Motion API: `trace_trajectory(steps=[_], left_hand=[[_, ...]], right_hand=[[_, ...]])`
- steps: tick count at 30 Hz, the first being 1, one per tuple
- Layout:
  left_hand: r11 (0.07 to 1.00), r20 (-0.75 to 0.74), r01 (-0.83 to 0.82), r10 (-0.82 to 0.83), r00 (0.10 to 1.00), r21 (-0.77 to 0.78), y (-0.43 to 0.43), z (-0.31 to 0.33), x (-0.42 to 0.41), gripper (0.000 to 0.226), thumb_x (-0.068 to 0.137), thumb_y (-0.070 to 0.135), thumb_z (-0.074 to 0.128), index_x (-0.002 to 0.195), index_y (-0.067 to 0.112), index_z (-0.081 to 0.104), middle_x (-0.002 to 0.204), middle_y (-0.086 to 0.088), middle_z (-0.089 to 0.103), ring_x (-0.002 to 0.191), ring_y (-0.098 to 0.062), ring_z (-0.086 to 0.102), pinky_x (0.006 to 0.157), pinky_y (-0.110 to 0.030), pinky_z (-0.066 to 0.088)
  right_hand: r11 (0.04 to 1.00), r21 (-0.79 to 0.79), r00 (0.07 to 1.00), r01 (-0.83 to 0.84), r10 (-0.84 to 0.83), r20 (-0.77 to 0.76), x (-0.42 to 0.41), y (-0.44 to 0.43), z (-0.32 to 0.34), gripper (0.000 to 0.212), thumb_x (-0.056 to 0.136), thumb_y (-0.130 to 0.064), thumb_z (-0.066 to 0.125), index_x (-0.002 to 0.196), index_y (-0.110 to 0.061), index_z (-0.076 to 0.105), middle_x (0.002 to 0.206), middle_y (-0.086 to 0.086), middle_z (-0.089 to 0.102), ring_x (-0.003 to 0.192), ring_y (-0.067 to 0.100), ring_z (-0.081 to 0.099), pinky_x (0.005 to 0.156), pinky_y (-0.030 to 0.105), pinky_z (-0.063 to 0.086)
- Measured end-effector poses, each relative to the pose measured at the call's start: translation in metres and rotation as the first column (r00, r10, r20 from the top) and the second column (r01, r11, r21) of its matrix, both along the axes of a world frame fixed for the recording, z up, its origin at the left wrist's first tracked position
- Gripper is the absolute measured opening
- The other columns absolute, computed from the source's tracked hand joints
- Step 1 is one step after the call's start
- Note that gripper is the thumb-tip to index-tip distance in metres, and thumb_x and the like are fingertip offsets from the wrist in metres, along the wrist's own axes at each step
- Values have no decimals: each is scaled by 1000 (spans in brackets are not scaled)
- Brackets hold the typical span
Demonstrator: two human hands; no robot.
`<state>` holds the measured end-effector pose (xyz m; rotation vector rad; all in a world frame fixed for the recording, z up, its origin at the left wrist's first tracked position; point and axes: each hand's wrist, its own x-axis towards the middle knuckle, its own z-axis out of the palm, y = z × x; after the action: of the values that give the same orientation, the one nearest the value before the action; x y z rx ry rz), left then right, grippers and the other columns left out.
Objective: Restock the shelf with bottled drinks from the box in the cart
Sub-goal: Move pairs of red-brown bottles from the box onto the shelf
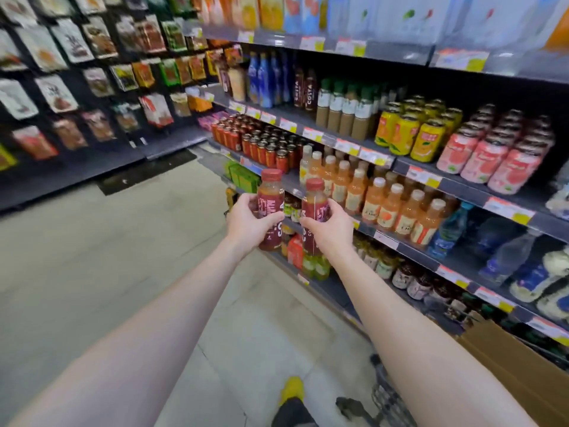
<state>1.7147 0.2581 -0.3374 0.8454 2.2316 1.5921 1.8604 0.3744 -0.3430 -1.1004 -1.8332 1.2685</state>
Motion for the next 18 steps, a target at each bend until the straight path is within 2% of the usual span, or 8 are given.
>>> trace_trajectory(steps=[1, 3, 6, 8, 10, 13, 15, 18], left_hand=[[1000, 3, 7, -7, 1000, 4, 5, 2, -15, 69, 62, 43, 94, 117, 25, 58, 107, 6, 70, 98, -14, 70, 95, -44, 57], [1000, 12, 20, -20, 1000, 0, 19, 4, -47, 60, 70, 27, 95, 115, 21, 57, 104, 8, 69, 96, -11, 69, 95, -41, 57], [1000, 5, 18, -18, 1000, -19, 50, 5, -97, 58, 72, 24, 94, 115, 21, 55, 103, 10, 67, 97, -11, 69, 94, -38, 56], [999, 17, 9, -8, 1000, -37, 71, 6, -129, 58, 73, 22, 93, 116, 21, 54, 101, 12, 66, 97, -11, 68, 91, -34, 55], [998, 20, 10, -9, 1000, -56, 91, 9, -159, 58, 74, 19, 93, 116, 19, 54, 100, 10, 66, 94, -8, 68, 87, -30, 54], [998, -1, 1, -1, 1000, -60, 120, 16, -204, 65, 71, 26, 95, 124, 17, 57, 104, 9, 68, 95, -9, 69, 90, -35, 57], [998, -28, -12, 10, 1000, -65, 139, 19, -232, 70, 70, 32, 95, 127, 18, 58, 107, 9, 69, 97, -10, 69, 93, -39, 57], [999, -50, -15, 13, 999, -48, 165, 29, -270, 64, 71, 35, 94, 122, 23, 57, 107, 11, 67, 98, -10, 68, 95, -42, 57]], right_hand=[[1000, 3, 1000, -7, 7, 5, -20, 8, 0, 77, 78, -36, 86, 145, -20, 52, 114, -11, 69, 103, 12, 68, 96, 36, 56], [1000, 8, 1000, -25, 25, 2, -60, 27, 1, 66, 78, -33, 87, 136, -19, 58, 99, -15, 67, 95, 11, 68, 89, 33, 57], [1000, 17, 1000, -17, 18, -23, -117, 63, 4, 62, 84, -24, 84, 139, -17, 57, 94, -18, 59, 93, 10, 64, 76, 17, 45], [1000, 1, 1000, -10, 10, -21, -153, 88, 5, 64, 83, -26, 84, 140, -19, 56, 101, -17, 61, 97, 8, 63, 81, 20, 47], [1000, -1, 1000, 3, -3, -12, -188, 112, 7, 70, 79, -34, 86, 141, -21, 56, 112, -14, 70, 99, 8, 67, 91, 30, 56], [1000, 27, 1000, 4, -3, -27, -233, 146, 14, 69, 75, -36, 87, 137, -23, 59, 116, -8, 74, 100, 10, 70, 92, 35, 58], [999, 34, 999, 16, -15, -40, -256, 164, 24, 63, 75, -35, 88, 131, -24, 62, 111, -10, 74, 98, 10, 70, 91, 37, 58], [998, 55, 998, 1, 2, -56, -290, 189, 34, 44, 77, -29, 87, 114, -30, 62, 94, -19, 68, 89, 5, 67, 88, 37, 59]])
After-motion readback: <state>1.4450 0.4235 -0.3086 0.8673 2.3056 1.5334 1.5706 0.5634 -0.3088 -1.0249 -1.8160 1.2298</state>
